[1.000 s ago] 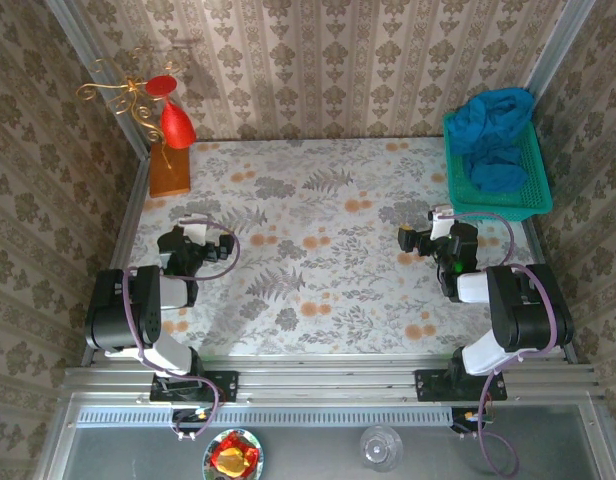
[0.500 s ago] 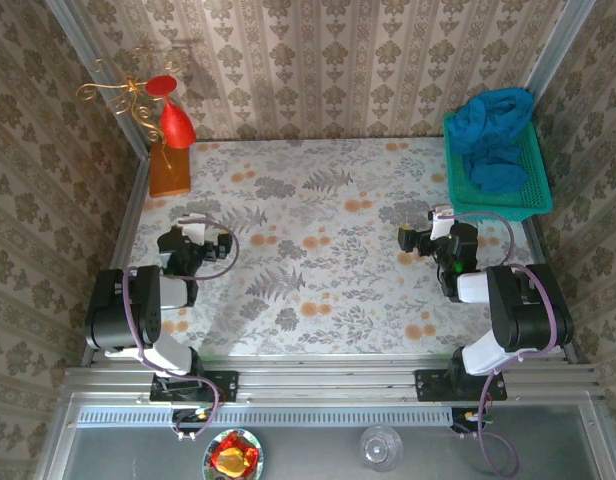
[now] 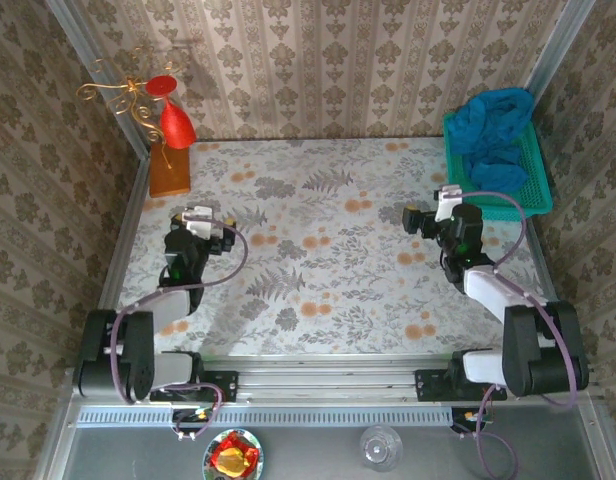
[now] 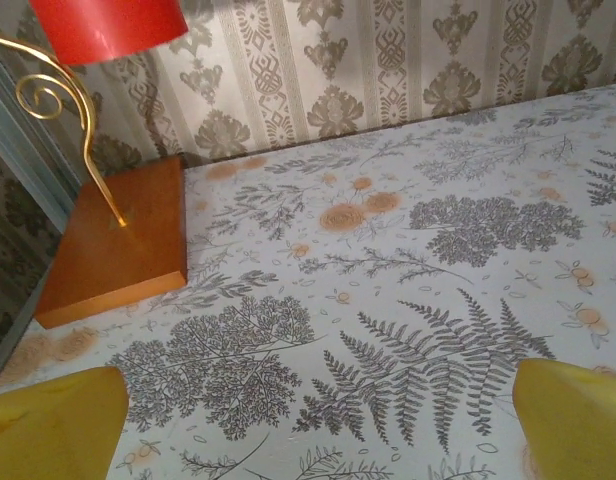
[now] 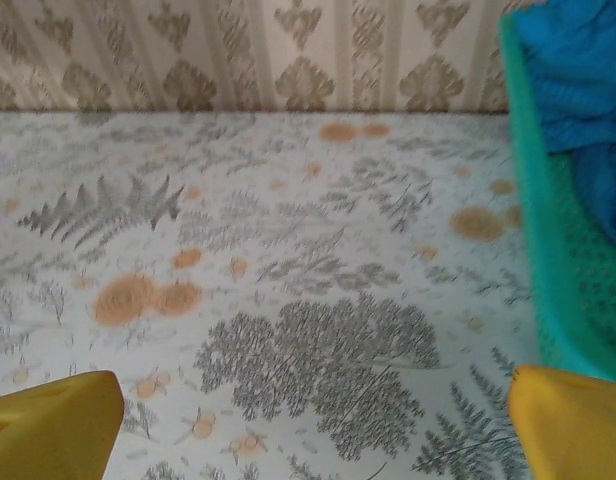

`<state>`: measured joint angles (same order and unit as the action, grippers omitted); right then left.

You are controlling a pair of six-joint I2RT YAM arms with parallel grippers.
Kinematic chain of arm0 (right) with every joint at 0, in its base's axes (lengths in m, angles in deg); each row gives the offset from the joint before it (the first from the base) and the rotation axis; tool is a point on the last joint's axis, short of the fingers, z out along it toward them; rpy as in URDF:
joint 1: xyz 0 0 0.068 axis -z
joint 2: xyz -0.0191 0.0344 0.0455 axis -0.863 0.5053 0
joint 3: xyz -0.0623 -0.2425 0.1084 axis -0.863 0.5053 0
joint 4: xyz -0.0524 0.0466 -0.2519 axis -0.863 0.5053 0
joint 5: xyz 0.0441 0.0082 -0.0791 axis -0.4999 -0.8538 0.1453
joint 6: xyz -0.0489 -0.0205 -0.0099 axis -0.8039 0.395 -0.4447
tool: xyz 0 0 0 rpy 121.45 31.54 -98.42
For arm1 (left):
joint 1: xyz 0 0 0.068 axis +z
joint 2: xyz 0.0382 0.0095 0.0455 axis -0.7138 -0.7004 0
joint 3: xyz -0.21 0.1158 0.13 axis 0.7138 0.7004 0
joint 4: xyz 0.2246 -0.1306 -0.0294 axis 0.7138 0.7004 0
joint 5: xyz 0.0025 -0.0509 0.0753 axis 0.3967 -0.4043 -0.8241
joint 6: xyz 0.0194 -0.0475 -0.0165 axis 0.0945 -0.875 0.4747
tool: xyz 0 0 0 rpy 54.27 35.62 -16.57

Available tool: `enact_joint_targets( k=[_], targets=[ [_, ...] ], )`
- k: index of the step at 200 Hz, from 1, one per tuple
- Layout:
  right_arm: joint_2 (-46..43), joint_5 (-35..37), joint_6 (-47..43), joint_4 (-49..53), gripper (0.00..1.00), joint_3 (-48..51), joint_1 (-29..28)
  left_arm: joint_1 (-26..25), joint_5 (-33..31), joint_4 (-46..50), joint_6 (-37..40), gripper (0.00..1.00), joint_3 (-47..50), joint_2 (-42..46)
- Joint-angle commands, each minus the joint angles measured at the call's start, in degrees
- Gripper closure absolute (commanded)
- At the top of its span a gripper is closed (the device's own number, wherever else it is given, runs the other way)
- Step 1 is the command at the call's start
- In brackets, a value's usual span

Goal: Fold the inside-out t-shirt
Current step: Pick up the T-shirt from the basket.

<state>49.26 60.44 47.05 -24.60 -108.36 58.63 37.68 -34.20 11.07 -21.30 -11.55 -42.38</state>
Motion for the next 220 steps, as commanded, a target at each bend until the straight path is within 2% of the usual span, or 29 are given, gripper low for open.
enact_joint_targets(
  k=[1, 14, 33, 53, 68, 107, 135, 156, 192, 220],
  targets=[
    [-2.95, 5.22, 3.73, 12.03, 0.00, -3.25, -0.26, -2.05, -6.48, 11.61, -0.05, 0.00, -3.62, 4.84],
    [-3.23, 6.51, 5.75, 16.13, 0.00, -6.46, 0.17, -3.22, -7.13, 19.57, -2.71, 0.00, -7.27, 7.62],
    [-1.18, 7.74, 9.25, 24.01, 0.00, -13.80, 1.54, -3.91, -7.91, 36.76, -10.66, 0.00, -15.94, 9.93],
    [2.81, 8.45, 11.60, 28.65, 0.02, -21.04, 3.71, -4.10, -5.99, 50.66, -15.43, 0.00, -23.18, 10.94],
    [5.85, 8.60, 13.76, 32.23, 0.05, -26.91, 5.85, -4.05, -3.20, 57.65, -16.34, 0.00, -26.65, 11.49],
    [20.72, 6.76, 15.30, 44.09, 0.14, -45.14, 10.59, -3.71, 0.10, 75.11, -15.86, 0.00, -35.73, 10.79],
    [30.22, 5.91, 15.96, 50.29, 0.15, -57.06, 13.58, -2.79, 2.15, 81.08, -13.21, 0.00, -38.70, 10.79],
    [36.66, 5.86, 18.76, 54.05, 0.19, -64.67, 15.76, -2.40, 3.94, 83.33, -10.61, 0.00, -39.46, 10.88],
    [46.05, 8.11, 23.44, 58.47, 0.22, -75.56, 17.51, -2.10, 5.46, 80.35, -9.21, 0.00, -37.12, 11.96],
    [52.79, 8.01, 27.04, 61.63, 0.26, -83.84, 18.14, 0.61, 8.28, 77.76, -10.33, 0.00, -35.19, 13.03]
  ],
)
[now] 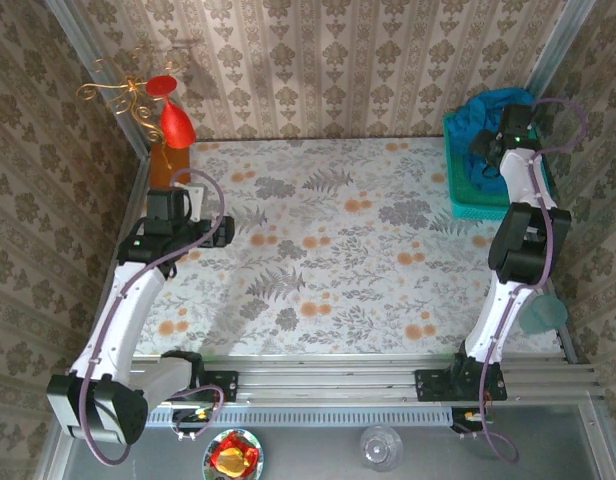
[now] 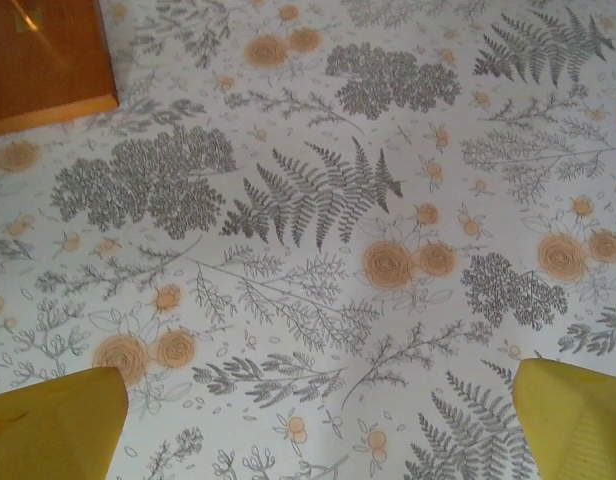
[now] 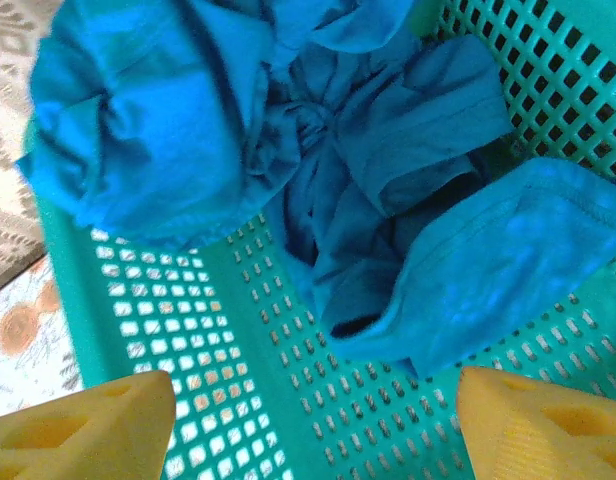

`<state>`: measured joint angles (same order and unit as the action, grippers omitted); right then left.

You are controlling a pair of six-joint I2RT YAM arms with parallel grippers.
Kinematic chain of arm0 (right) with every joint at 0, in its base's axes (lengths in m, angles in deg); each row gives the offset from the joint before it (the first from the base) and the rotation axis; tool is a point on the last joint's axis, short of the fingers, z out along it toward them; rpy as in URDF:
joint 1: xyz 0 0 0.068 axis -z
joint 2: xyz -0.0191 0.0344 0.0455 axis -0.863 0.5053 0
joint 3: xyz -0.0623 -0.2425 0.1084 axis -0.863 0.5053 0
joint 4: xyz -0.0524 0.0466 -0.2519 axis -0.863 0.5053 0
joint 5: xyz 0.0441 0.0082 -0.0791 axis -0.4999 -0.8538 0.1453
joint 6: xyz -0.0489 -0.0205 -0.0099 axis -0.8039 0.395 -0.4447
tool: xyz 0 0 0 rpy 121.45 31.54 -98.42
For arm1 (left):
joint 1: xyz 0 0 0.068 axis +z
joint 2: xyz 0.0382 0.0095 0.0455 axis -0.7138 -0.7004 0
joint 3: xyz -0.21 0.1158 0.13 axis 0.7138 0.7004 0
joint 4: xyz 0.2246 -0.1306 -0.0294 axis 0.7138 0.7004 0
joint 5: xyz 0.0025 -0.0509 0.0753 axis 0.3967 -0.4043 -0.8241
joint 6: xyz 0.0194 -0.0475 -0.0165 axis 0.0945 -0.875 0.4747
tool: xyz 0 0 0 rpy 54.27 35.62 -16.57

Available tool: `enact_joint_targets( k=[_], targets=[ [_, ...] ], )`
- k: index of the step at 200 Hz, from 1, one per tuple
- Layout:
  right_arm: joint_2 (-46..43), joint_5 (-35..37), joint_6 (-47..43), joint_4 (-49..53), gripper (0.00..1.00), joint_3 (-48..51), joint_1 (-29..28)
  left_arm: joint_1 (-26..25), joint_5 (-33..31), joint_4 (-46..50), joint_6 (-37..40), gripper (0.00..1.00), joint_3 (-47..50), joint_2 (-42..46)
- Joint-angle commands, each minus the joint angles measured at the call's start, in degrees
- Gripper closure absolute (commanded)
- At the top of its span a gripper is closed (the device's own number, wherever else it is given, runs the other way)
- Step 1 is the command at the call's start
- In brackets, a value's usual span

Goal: Fold the inside-out t-shirt
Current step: Pick up the T-shirt from the basket.

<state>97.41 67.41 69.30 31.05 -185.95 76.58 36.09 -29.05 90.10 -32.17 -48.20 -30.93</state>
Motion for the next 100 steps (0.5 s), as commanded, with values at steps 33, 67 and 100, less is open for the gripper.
enact_joint_targets(
  k=[33, 67, 100],
  targets=[
    [11.41, 0.95, 9.15, 8.25, 0.32, -14.68, 0.73, 4.23, 4.80, -3.05, -0.03, 0.00, 2.98, 2.16],
    [19.31, 0.67, 12.51, 12.73, 0.38, -25.16, 0.81, 5.41, 5.33, -2.90, -0.07, 0.00, 2.87, 1.49],
    [24.18, 0.59, 14.12, 15.48, 0.42, -31.54, 0.81, 5.45, 4.79, -2.57, 0.67, 0.00, 3.38, 1.41]
  ],
)
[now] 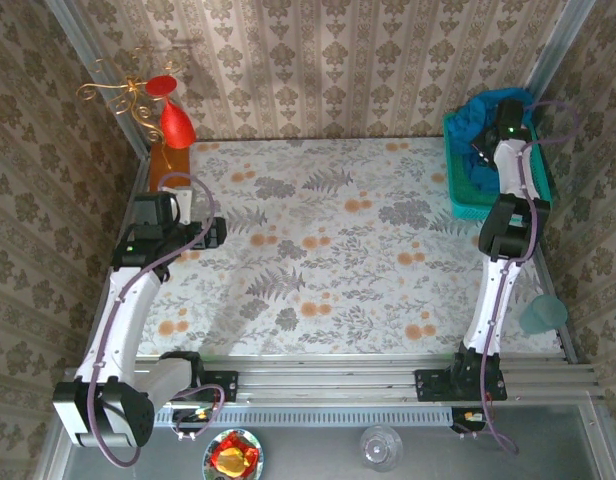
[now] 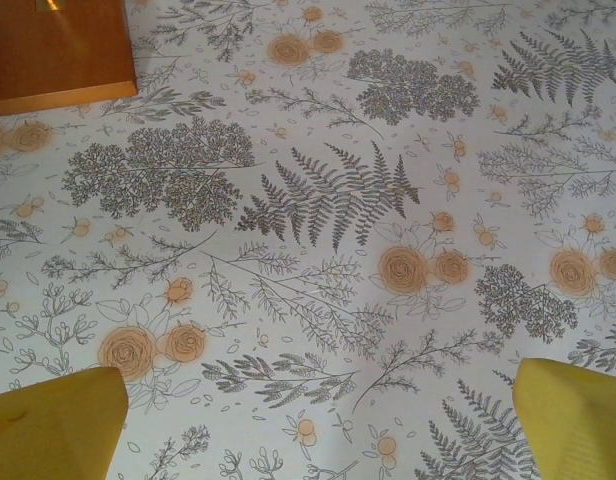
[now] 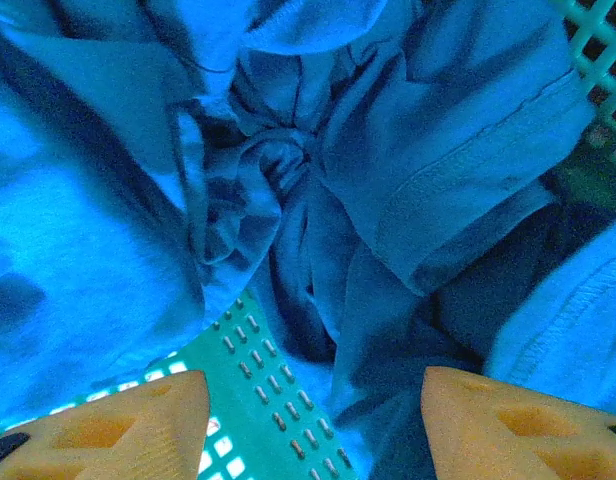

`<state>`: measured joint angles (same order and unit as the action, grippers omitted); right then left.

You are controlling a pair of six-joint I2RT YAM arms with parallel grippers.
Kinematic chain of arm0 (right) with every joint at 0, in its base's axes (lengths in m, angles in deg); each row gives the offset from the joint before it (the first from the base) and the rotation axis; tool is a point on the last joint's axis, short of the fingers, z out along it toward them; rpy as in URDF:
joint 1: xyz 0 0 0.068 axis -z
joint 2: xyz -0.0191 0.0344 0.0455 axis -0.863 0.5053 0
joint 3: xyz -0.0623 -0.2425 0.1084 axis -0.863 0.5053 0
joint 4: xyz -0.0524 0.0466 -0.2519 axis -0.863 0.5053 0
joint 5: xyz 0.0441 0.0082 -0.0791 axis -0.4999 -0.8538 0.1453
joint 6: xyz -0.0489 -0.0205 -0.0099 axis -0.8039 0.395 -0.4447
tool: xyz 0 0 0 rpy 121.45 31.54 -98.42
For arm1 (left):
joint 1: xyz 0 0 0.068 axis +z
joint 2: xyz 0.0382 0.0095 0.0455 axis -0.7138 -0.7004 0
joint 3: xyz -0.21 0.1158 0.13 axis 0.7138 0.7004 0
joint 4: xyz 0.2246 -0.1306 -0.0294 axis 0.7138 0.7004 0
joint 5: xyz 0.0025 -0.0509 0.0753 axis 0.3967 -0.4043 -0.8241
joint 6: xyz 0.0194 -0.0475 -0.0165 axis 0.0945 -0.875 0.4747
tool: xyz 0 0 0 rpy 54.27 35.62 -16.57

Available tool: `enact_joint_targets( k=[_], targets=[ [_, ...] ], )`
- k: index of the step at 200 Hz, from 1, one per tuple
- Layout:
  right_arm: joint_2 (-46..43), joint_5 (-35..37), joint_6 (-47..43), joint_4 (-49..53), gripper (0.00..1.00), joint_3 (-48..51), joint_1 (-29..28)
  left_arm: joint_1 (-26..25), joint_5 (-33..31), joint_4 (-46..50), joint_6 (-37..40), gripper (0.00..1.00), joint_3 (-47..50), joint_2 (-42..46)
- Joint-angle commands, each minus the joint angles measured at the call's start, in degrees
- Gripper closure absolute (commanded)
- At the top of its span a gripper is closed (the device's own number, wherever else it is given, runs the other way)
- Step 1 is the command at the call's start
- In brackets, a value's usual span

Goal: Fold the inside-out t-shirt
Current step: Pick up the T-shirt from the basket.

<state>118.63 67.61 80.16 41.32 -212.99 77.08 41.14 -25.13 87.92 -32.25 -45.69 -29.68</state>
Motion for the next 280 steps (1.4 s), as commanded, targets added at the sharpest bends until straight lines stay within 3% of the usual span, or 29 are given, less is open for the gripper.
enact_joint_targets(
  k=[1, 86, 138, 170, 234, 258, 280],
  targets=[
    [3.04, 0.46, 3.29, 5.27, 0.43, -4.53, 0.32, 0.43, 0.87, -0.32, 0.73, 0.00, 0.81, 0.14],
    [2.88, 1.38, 2.79, 7.31, 0.59, -4.26, 0.32, 0.54, 0.62, 0.75, 0.87, 0.00, 0.56, -0.76],
    [0.39, 9.44, 2.68, 13.04, 0.34, -4.94, -0.21, 0.54, -0.57, 1.24, 0.49, 0.00, 0.26, -1.44],
    [1.13, 11.07, 2.62, 15.52, 0.29, -6.15, -0.38, 0.56, -0.82, 1.51, 0.74, 0.00, 0.22, -1.73],
    [5.20, 5.94, 3.12, 15.88, 0.22, -7.19, -0.78, 0.67, -3.44, 1.94, 1.05, 0.00, 0.37, -0.76],
    [5.69, 6.13, 2.93, 15.65, 0.27, -7.18, -0.74, 0.70, -3.39, 1.99, 1.23, 0.00, 0.35, -0.85],
    [5.76, 5.75, 2.11, 15.12, 0.44, -7.32, -0.51, 0.79, -3.22, 1.94, 1.42, 0.00, 0.38, -0.85]
  ],
)
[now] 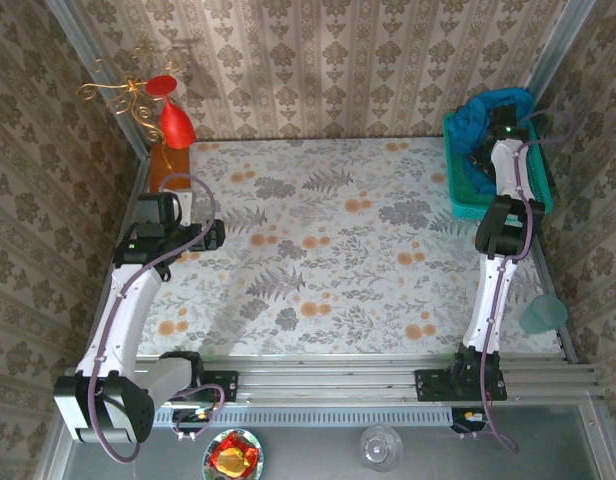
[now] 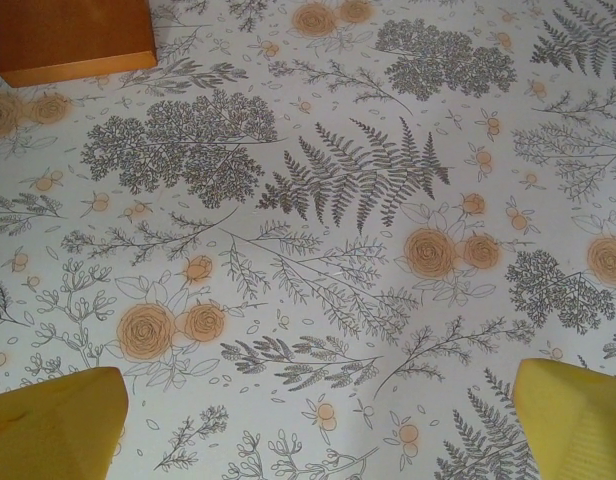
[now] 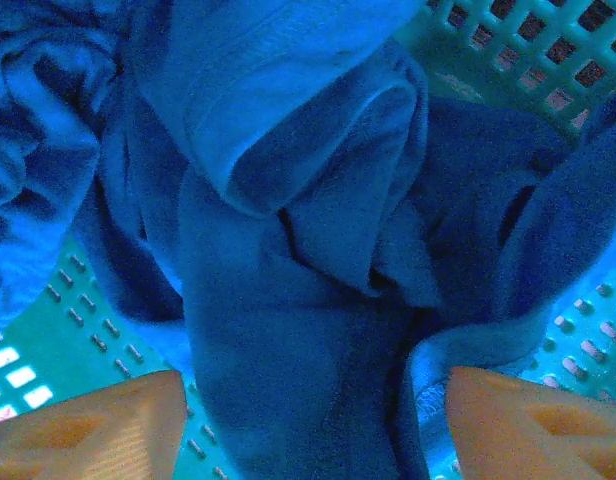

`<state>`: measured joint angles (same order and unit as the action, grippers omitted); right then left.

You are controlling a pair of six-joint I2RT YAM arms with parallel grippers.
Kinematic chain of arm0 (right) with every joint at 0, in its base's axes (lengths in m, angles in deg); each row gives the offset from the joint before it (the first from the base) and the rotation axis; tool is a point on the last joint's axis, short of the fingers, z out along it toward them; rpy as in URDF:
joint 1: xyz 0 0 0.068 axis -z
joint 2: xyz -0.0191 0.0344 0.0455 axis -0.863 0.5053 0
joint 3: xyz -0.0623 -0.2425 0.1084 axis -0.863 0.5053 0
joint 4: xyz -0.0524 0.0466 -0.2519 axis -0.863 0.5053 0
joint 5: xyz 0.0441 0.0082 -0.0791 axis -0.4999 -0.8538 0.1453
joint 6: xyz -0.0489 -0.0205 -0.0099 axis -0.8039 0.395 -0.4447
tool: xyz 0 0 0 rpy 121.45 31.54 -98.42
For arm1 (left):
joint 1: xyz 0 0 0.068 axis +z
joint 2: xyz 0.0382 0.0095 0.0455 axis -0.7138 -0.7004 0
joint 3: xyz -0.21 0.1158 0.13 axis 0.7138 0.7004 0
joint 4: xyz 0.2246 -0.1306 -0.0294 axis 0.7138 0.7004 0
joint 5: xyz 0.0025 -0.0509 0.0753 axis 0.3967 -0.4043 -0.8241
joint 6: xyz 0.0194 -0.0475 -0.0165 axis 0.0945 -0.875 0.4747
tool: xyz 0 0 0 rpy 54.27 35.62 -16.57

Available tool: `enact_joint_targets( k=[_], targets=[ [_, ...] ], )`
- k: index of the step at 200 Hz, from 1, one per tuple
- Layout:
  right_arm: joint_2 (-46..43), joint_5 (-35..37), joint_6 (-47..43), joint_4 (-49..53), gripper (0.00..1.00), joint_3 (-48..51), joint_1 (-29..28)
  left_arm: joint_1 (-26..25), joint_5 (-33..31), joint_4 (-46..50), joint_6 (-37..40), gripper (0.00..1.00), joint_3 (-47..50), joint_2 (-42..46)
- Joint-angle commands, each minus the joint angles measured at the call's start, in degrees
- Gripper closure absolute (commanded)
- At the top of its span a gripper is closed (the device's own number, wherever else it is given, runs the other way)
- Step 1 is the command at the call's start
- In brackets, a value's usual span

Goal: Fold the inside-out t-shirt
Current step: Pick up the T-shirt from the basket.

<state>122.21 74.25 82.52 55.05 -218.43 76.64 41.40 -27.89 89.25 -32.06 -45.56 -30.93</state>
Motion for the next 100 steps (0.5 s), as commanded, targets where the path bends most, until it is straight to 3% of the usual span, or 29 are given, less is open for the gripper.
enact_joint_targets(
  k=[1, 41, 64, 100],
  targets=[
    [2.17, -0.92, -0.26, 1.42, 0.45, -1.95, -0.05, 0.53, -0.49, 0.61, 1.27, 0.00, 0.22, 0.39],
    [-1.64, -1.21, -1.54, 0.87, 0.82, -2.44, 0.05, 0.90, 0.15, 0.44, 1.10, 0.00, 0.12, 0.48],
    [-5.32, -2.49, -2.22, -0.83, 0.97, -2.60, -0.04, 1.05, 0.53, 0.11, 0.85, 0.00, 0.23, 0.48],
    [-11.09, -1.65, -3.37, -1.17, 1.00, -4.69, -1.32, 2.63, 2.73, -0.62, 0.05, 0.00, -0.06, 0.21]
  ],
)
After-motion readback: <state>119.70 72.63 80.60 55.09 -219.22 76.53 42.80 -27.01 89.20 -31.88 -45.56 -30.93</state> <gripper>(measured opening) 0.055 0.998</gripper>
